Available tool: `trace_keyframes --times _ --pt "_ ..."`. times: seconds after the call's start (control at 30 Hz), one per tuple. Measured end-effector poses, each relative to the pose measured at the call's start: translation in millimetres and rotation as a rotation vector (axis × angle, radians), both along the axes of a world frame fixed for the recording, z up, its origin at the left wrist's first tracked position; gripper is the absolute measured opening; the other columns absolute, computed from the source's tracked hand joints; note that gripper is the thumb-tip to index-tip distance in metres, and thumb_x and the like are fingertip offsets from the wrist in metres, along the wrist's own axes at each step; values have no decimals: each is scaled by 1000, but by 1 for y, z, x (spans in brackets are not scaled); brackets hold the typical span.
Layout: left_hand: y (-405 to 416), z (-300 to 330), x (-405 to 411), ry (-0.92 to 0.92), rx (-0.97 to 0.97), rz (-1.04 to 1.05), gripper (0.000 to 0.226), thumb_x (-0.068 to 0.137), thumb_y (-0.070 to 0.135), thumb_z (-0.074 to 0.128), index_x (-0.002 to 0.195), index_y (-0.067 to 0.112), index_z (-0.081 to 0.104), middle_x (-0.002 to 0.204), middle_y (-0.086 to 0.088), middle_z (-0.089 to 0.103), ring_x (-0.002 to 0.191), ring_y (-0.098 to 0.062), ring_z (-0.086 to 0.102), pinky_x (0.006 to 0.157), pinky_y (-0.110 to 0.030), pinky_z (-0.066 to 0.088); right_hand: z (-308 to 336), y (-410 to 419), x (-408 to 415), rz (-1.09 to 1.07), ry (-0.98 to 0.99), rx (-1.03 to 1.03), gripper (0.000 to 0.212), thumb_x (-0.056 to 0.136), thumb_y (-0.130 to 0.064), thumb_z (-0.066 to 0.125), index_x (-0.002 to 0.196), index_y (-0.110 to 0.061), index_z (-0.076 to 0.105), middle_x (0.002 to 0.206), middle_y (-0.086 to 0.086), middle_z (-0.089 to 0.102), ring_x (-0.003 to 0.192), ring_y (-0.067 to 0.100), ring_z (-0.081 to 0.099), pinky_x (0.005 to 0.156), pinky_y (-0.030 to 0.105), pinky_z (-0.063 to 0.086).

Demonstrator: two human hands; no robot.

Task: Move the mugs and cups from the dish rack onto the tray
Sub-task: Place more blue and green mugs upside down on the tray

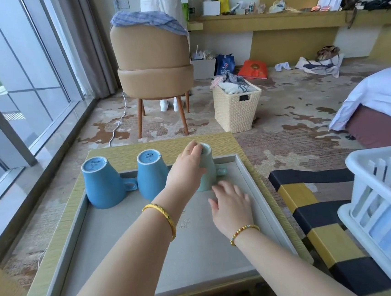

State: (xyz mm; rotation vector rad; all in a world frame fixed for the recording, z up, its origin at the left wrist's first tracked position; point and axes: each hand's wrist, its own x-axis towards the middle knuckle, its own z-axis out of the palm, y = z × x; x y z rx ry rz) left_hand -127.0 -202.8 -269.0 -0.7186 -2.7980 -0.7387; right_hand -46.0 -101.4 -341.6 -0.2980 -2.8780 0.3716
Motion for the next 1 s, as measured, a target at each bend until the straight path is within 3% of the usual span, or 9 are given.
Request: trace_keyframes --times 0.17,0.33,0.53,0.6,0.67,0.77,0.87,1.0 --pt "-13 -34 36 -29 90 54 75 91 10 51 149 20 5 158 -3 9 140 -24 24 100 -34 39 0 0 -1 12 11 -49 49 95 -27 35 143 -24 30 151 -13 32 135 13 34 102 35 29" --pt "-16 -49 51 -219 103 76 67 93 9 38 149 14 3 159 -3 6 138 -22 31 96 -31 40 2 3 -3 53 -21 -125 56 92 -16 37 146 -21 26 153 -10 31 139 10 28 109 33 23" --pt "-19 -53 48 -320 88 58 69 92 14 40 149 13 0 159 -2 4 132 -25 40 94 -30 41 -1 6 -5 70 -36 -131 60 89 -14 39 147 -20 24 150 -9 35 140 10 25 110 33 21" --pt "-22 -55 48 -330 43 44 68 92 16 42 149 14 5 158 -3 11 133 -24 38 95 -27 39 -1 6 -4 73 -47 -125 60 90 -15 39 147 -20 22 150 -8 35 140 9 24 111 33 20" --pt "-25 -54 51 -313 -8 16 57 92 17 43 145 13 22 153 -5 28 131 -24 39 95 -25 37 -1 7 -4 64 -48 -132 58 91 -16 38 147 -20 23 150 -8 35 140 9 25 112 32 19" --pt "-27 -46 59 -255 -26 35 33 91 15 41 122 14 50 130 -8 51 113 -24 50 84 -26 41 5 7 -2 70 -57 -180 55 92 -14 38 145 -19 29 150 -6 37 139 12 29 112 31 21" --pt "-28 -23 68 -240 -48 114 34 95 21 38 126 19 51 125 -6 56 110 -25 55 87 -31 47 22 9 10 97 -77 -290 46 92 -8 38 136 -16 46 141 2 48 129 23 43 108 32 35" --pt "-22 23 86 -179 -50 110 32 95 22 36 119 20 57 111 -7 63 95 -27 61 75 -31 50 61 23 37 29 -14 -413 35 94 -12 37 120 -17 59 124 5 60 110 23 57 87 29 47"
